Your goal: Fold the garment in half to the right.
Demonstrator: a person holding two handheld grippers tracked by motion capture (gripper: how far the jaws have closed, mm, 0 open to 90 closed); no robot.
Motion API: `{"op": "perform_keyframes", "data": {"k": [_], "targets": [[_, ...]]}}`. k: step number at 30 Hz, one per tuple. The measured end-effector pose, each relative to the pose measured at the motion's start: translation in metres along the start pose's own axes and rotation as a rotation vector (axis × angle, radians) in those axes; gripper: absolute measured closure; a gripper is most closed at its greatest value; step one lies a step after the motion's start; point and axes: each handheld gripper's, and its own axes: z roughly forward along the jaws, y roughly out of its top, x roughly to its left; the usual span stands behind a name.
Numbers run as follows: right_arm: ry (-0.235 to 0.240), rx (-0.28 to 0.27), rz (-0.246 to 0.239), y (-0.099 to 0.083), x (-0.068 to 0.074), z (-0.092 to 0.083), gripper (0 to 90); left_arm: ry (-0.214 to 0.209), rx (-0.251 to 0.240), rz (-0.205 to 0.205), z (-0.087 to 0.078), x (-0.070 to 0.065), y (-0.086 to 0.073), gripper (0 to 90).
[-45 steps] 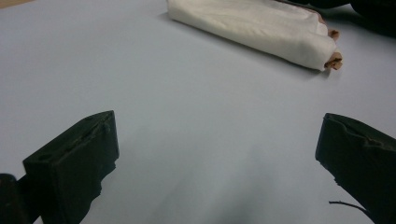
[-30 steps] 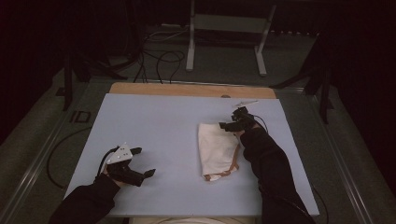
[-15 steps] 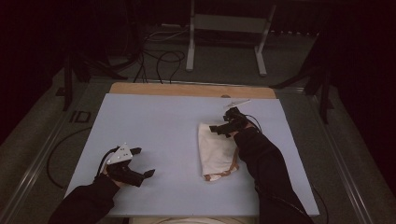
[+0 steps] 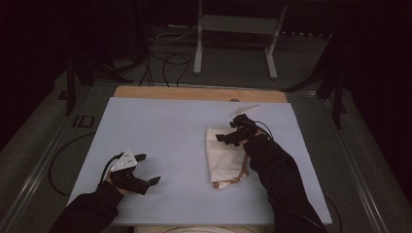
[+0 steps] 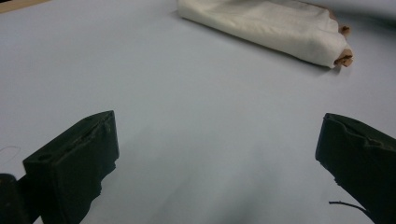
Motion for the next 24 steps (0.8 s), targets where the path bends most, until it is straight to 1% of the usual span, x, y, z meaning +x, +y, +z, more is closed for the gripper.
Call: {"op": "perform_keyframes", "data": {"k": [3,6,14,17,24], "targets": [[0.000,-0.002,-0.007,-0.003,0.002,-0.004,10.6,0.002,0.000,-0.004,0.000,0.000,0.000,0.5],[0.001,-0.001,-0.004,-0.008,0.004,-0.008,10.3,0.003,0.002,-0.005,-0.001,0.000,0.000,0.5],[0.006,-0.021,-0.011,-0.027,0.009,-0.021,10.3,0.005,0.002,-0.006,-0.001,0.001,0.000,0.5],[0.005,-0.018,-0.023,-0.034,0.010,-0.025,10.3,0.006,0.007,-0.005,-0.001,0.001,0.000,0.5],[-0.001,-0.030,-0.006,-0.052,0.011,-0.037,10.2,0.007,0.006,-0.008,-0.001,0.001,0.000,0.5]]}}
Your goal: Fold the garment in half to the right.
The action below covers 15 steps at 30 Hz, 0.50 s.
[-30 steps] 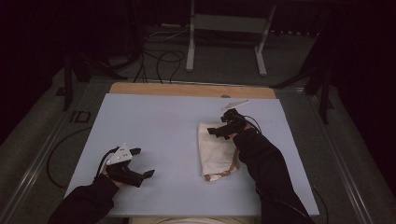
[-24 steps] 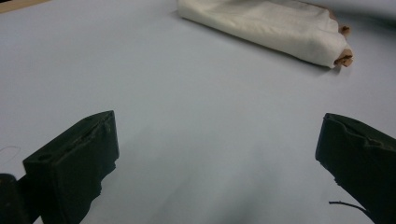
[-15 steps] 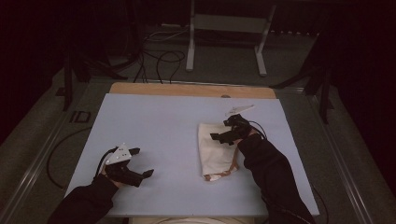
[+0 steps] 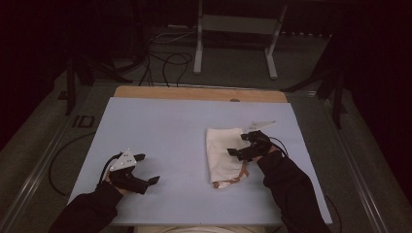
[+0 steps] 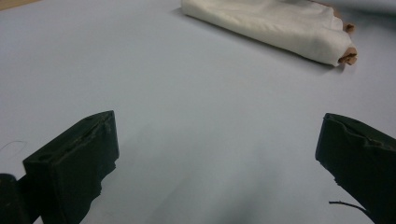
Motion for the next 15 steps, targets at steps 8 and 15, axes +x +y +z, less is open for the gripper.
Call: {"op": "perform_keyframes", "data": {"k": [8,15], "targets": [[-0.004,-0.015,0.025,-0.024,0.003,-0.014,10.2,0.001,-0.001,0.000,-0.001,0.000,0.000,0.5],[-0.025,-0.040,0.038,-0.045,0.008,-0.026,10.2,0.003,0.001,0.004,-0.001,0.000,0.000,0.5]]}}
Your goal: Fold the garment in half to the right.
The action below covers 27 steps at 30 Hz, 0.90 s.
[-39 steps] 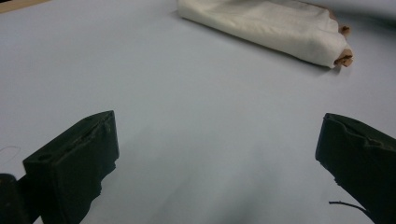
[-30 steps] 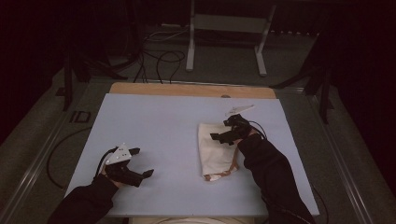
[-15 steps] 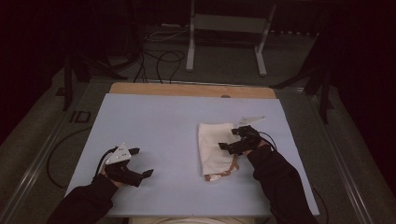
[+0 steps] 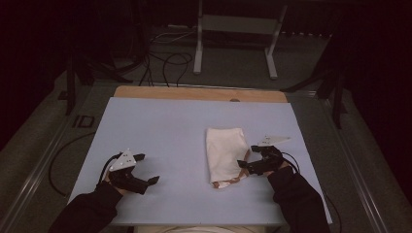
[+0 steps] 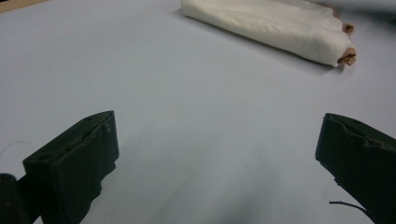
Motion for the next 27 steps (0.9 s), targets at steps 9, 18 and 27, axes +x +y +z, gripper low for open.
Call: {"op": "perform_keyframes", "data": {"k": [9,18,27], "targets": [[-0.035,-0.008,0.009,-0.021,0.007,-0.013,10.2,-0.002,0.004,0.003,-0.001,0.000,0.000,0.5],[-0.074,0.010,0.023,-0.045,0.011,-0.016,10.2,-0.002,0.018,0.010,0.000,-0.002,0.000,0.5],[-0.153,0.013,0.019,-0.051,0.007,-0.016,10.2,0.003,0.011,0.010,-0.001,-0.002,0.001,0.5]]}}
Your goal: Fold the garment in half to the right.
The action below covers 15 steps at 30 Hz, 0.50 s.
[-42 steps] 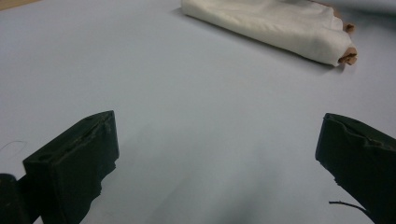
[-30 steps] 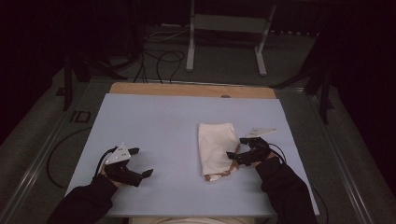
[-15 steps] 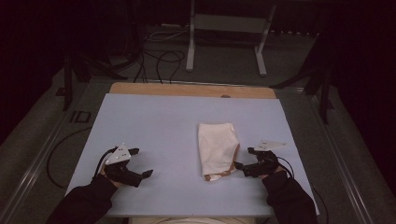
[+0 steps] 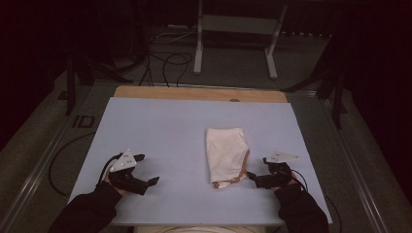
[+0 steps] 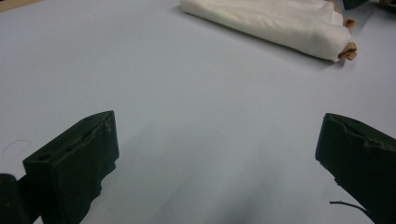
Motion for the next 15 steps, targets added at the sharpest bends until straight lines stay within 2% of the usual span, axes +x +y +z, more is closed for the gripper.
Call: {"op": "perform_keyframes", "data": {"k": [3,7,15], "targets": [[-0.004,-0.012,-0.007,0.0021,-0.0005,0.0008,10.2,-0.001,0.002,0.004,0.0001,-0.0001,-0.0002,0.5],[0.008,-0.004,-0.014,0.0015,0.0009,0.0030,10.2,0.004,-0.002,0.007,0.0000,-0.0004,-0.0002,0.5],[0.000,0.007,-0.030,0.0005,0.0016,0.0025,10.2,0.020,-0.010,0.007,-0.0015,-0.0007,0.0002,0.5]]}}
